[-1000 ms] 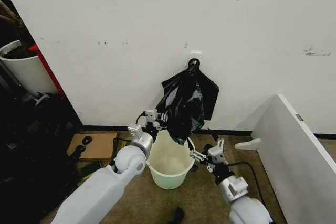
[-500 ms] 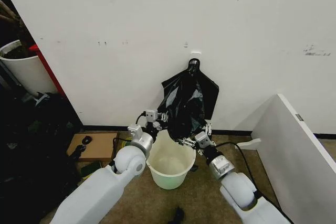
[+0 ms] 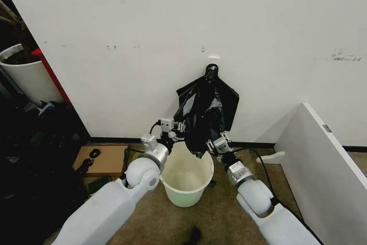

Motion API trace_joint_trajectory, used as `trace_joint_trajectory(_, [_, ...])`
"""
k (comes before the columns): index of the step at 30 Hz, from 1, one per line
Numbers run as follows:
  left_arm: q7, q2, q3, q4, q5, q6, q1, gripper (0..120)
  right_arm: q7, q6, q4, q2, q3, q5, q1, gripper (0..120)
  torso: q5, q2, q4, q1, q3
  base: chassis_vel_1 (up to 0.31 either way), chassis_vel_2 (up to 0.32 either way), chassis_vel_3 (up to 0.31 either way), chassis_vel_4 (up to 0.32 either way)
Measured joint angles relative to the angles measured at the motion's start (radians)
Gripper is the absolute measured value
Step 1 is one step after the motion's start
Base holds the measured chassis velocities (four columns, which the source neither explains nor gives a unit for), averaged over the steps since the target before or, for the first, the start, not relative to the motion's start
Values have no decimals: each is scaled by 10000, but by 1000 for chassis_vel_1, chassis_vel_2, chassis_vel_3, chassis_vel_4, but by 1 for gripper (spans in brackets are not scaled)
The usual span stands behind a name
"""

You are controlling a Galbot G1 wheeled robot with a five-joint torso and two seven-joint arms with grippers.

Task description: Place the garbage bag over the trash bin.

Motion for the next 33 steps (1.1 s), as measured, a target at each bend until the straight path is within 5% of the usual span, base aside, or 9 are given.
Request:
trace_joint_trajectory(7, [6, 74, 36, -5, -1, 0, -37, 0, 130, -389, 275, -65, -65, 656, 28, 0, 0, 0, 0, 0, 0, 0, 0, 0, 0])
trace_joint_trajectory(17, [-28, 60, -221, -305, -1, -1, 250, 0, 128, -400, 1235, -100, 225, 2520, -358, 0, 0, 0, 2, 0, 0, 0, 0, 0, 0])
trace_joint_trajectory(26, [-81, 872, -1317, -1995, -149, 55, 1332, 0, -325, -163, 3871, -465, 1684, 5213, -2222, 0, -2, 1, -1, -1, -2, 0, 0, 0, 0])
trace_joint_trajectory(33, [-88, 1382, -1988, -3052, -200, 127, 2350, 0, -734, -164, 5083, -571, 1983, 5583, -3076, 0, 0, 1, 3, -1, -2, 0, 0, 0, 0])
